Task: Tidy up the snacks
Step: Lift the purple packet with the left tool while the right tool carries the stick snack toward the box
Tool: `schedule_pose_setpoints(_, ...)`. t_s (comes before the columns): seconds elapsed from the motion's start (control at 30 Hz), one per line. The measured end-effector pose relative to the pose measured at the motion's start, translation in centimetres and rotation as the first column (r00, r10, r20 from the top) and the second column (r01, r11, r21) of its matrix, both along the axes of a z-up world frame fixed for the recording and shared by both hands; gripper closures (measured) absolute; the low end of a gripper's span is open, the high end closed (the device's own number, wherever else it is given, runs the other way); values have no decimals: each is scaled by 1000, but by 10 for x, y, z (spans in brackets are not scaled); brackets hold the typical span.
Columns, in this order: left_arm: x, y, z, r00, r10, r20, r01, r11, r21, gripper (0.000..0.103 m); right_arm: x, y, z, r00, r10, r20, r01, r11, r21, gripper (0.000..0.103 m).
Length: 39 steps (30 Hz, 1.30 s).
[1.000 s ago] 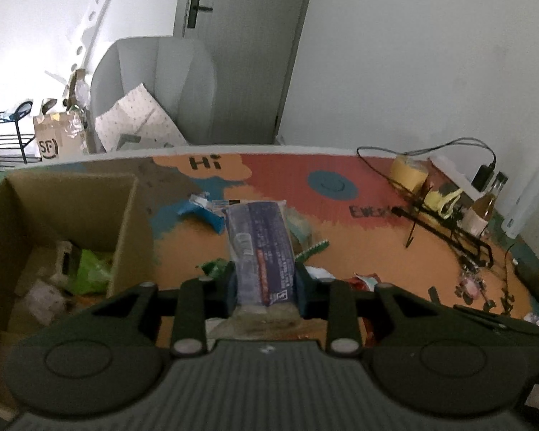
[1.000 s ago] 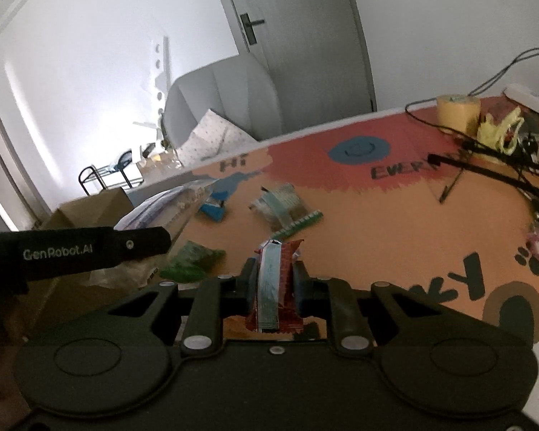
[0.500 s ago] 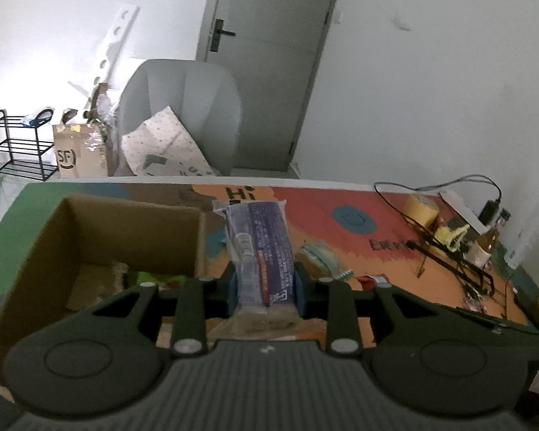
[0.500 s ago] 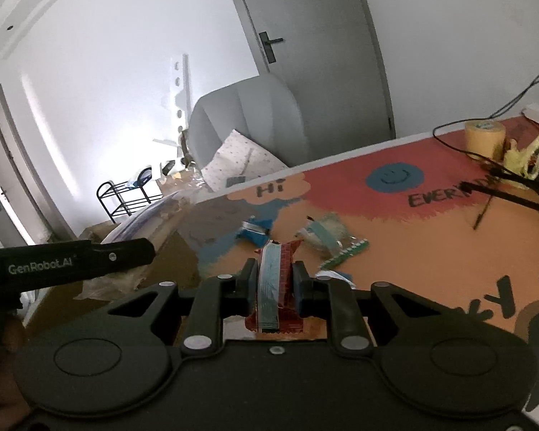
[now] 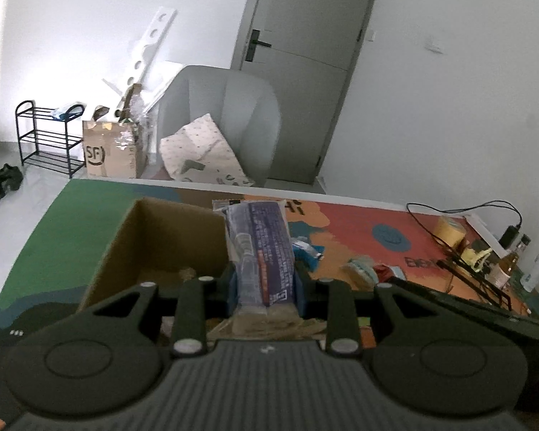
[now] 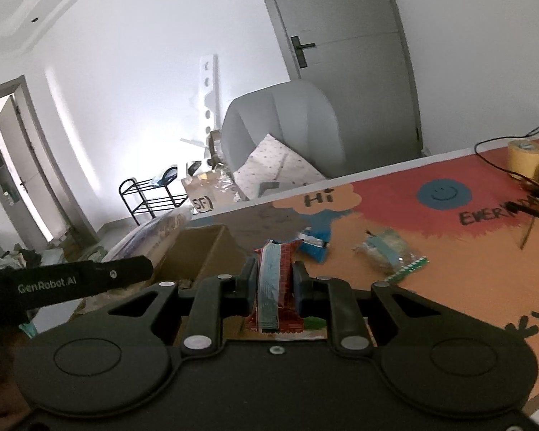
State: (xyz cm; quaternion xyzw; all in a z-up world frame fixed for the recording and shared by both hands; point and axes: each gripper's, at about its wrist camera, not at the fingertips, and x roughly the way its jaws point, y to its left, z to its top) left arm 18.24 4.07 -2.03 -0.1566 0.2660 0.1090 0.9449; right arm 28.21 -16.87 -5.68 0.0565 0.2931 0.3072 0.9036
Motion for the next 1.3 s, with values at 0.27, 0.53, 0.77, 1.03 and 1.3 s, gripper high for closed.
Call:
schedule_pose_setpoints(0.27, -12, 26, -7, 999, 47, -11, -47, 999, -17, 73, -6, 22, 3, 1000, 27, 8, -27, 1000, -6, 84)
schedule_pose_setpoints(0.53, -20, 45, -14, 998, 65, -25, -66, 997, -38, 73, -11, 43, 4, 999, 42, 10, -42, 999, -17, 84)
schedule_pose_setpoints(0.77, -21, 57, -17, 994, 94, -52, -95, 995, -18, 70, -14, 60, 6, 998, 64, 15, -63, 998, -29, 84)
schedule_pose_setpoints(1.03, -31, 65, -12, 993, 110, -40, -111, 993, -30, 61, -16, 77, 3, 995, 95, -6, -95, 995, -34, 84)
schedule_pose_setpoints(1.3, -40, 71, -7, 992, 122, -15, -123, 992, -33, 44, -20, 97, 3, 983, 175, -50, -175, 985, -3, 84)
